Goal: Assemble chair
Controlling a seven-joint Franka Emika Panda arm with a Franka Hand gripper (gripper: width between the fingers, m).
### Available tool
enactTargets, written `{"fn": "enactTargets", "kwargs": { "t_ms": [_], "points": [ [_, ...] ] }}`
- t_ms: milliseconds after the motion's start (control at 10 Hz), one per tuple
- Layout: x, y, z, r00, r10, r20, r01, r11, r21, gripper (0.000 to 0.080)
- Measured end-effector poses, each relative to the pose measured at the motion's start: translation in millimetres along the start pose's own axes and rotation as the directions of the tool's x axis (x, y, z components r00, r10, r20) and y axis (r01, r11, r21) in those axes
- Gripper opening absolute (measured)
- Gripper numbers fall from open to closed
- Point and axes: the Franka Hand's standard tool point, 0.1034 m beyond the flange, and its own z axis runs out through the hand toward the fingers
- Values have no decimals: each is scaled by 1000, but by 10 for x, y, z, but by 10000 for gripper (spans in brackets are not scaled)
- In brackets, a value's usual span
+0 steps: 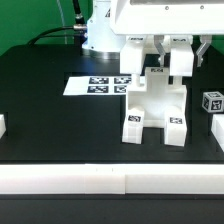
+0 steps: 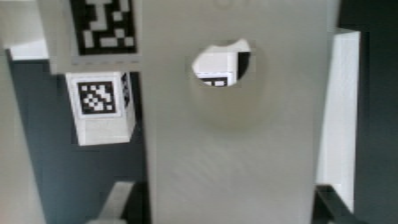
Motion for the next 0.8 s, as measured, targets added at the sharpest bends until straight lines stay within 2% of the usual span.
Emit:
{"fn": "enactTargets", "kwargs": {
  "t_ms": [600,800],
  "points": [
    [-2,-13,1,1000,4,-6,-4,1000,1,288],
    [-48,-34,-1,1000,-1,-11,1,1000,3,288]
  ]
}}
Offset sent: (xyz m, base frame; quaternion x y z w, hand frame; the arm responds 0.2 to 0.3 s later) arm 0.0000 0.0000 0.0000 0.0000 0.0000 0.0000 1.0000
